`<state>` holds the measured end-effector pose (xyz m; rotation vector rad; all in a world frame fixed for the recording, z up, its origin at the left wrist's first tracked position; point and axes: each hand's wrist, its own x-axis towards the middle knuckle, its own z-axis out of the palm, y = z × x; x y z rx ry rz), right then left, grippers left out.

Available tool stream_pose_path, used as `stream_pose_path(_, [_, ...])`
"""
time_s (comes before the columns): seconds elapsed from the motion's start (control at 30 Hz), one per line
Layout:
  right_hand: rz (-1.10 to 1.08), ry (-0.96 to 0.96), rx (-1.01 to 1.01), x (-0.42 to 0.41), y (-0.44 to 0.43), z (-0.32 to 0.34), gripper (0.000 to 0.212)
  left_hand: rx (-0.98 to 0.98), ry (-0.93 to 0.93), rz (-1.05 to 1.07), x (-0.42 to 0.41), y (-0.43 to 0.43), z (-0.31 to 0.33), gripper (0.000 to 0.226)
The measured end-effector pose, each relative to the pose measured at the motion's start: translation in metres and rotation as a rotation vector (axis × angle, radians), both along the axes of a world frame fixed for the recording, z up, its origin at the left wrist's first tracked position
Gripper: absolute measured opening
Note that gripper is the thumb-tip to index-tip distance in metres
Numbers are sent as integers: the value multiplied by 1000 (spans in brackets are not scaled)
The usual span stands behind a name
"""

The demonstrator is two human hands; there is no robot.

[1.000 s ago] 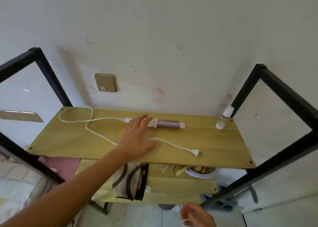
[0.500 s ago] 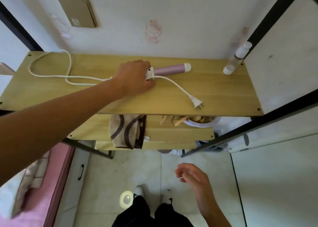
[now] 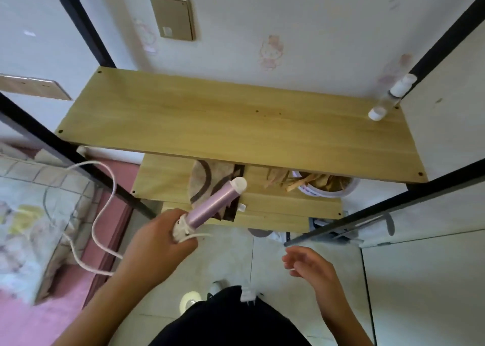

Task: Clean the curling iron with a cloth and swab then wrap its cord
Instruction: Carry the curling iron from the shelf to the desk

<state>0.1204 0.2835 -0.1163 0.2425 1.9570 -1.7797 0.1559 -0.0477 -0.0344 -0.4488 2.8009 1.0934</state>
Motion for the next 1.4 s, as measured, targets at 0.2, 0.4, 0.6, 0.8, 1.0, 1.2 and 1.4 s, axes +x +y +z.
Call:
stream_pose_path(0.2, [206,2,70,-12,-42,-7,17,3,-139,263,41,-47,-78,16])
stream_pose_path(0.4, [557,-91,139,-27,-71,-15,27,69,-233,496,86,-50,-101,14])
stream_pose_path(0.6, [859,-148,165,-51,-91,-35,26,133,-281,791,137,-11,-99,10])
stream_pose_path(0.8, [1175,-186,191,-56,-119,-55,36,148,-296,1130,210,43,-99,12])
stream_pose_path(1.0, [1473,-158,240,-22,-171,-49,36,158,-281,1443,304,89,-91,15])
stream_pose_path(1.2, [1683,-29,280,37,-218,-35,32,220,-219,1687,368,121,-91,15])
stream_pose_path(1.4, [1979,157,175,217,-265,-18,34,215,-61,2063,489,180,-88,16])
